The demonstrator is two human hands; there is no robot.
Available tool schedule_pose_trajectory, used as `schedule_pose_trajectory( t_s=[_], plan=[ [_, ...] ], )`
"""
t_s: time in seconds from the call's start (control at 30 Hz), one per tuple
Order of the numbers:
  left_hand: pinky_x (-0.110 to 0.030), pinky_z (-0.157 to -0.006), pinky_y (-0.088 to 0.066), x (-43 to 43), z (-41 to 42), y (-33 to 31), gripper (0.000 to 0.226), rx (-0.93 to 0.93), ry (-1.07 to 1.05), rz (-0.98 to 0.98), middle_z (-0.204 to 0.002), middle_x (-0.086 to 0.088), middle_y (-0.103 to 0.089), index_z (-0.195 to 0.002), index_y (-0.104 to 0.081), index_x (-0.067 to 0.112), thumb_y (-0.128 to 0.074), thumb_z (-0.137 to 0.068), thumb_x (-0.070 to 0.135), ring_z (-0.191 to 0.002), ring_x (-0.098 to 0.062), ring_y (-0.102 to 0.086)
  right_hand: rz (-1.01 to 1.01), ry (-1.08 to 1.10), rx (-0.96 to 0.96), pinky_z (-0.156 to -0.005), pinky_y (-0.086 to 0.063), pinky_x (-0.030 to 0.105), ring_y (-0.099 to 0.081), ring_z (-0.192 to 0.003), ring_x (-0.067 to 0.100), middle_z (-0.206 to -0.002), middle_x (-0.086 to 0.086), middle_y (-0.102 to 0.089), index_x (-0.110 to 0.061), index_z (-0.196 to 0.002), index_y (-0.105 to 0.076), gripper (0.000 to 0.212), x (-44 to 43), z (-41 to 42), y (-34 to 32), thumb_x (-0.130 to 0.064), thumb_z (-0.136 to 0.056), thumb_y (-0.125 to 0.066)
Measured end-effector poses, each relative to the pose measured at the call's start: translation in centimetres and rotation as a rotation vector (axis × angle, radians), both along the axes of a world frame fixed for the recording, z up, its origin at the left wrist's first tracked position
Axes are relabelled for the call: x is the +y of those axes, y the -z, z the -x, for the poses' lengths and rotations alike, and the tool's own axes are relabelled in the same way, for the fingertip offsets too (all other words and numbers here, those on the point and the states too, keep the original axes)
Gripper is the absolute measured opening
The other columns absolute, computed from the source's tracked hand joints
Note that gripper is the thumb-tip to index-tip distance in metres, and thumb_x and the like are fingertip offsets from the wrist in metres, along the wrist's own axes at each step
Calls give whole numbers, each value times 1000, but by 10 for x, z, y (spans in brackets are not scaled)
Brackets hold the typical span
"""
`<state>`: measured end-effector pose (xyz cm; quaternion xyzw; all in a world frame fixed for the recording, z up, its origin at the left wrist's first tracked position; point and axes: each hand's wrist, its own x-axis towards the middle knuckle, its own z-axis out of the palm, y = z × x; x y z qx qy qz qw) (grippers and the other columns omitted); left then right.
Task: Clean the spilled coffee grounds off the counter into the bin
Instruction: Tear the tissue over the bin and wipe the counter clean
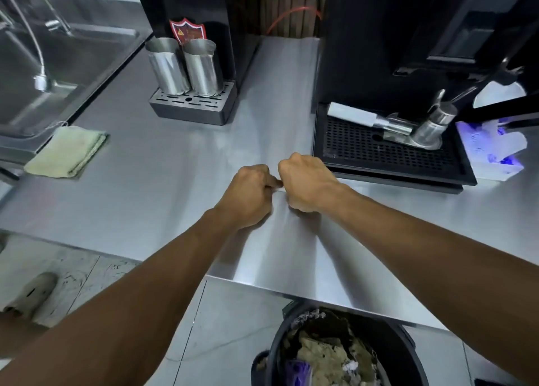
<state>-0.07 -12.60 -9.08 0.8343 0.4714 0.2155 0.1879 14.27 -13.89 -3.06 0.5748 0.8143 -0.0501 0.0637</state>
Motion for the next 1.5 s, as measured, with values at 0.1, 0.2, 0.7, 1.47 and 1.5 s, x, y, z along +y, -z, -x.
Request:
schedule_pose_trajectory(
  t_s=[0.1,0.2,0.7,1.47,1.5],
  plan=[
    [-20,-72,-44,-41,-1,-1,34,-6,-34,-12,-77,-1,-62,-100,-78,15,-52,-82,2,-72,-19,-59,22,-33,49,-66,-37,33,-50,-76,29,-79,7,-41,-12,-80,-45,18,-36,-7,-1,1,-79,-57],
    [-24,-70,-46,-81,-9,-3,30,7,-55,-28,-77,-3,-62,-101,-78,15,-56,-85,2,-71,-22,-59,25,-66,68,-63,-34,32,-42,-69,26,-66,2,-30,-14,-62,-31,34,-72,-17,-2,3,-78,-57],
    [-35,-81,-53,-211,-109,-8,36,13,-32,94,-91,-7,-65,-108,-75,12,-51,-84,1,-85,-26,-63,42,28,128,-56,-51,35,-57,-63,25,-69,7,-58,-12,-63,-62,16,-198,-124,14,0,-71,-69],
    [-25,-65,-41,-129,51,-17,24,5,-561,48,-83,-16,-61,-93,-77,4,-54,-86,0,-72,-30,-60,-9,-128,336,-72,-44,29,-63,-95,22,-101,-3,-67,-24,-95,-73,34,-44,58,33,2,-75,-63],
    [-25,-63,-38,-131,48,-14,22,11,-564,63,-80,-16,-60,-87,-77,3,-55,-84,0,-70,-32,-60,12,-130,343,-73,-44,28,-62,-95,21,-102,-4,-67,-23,-94,-73,34,-43,57,35,3,-75,-62]
  ],
)
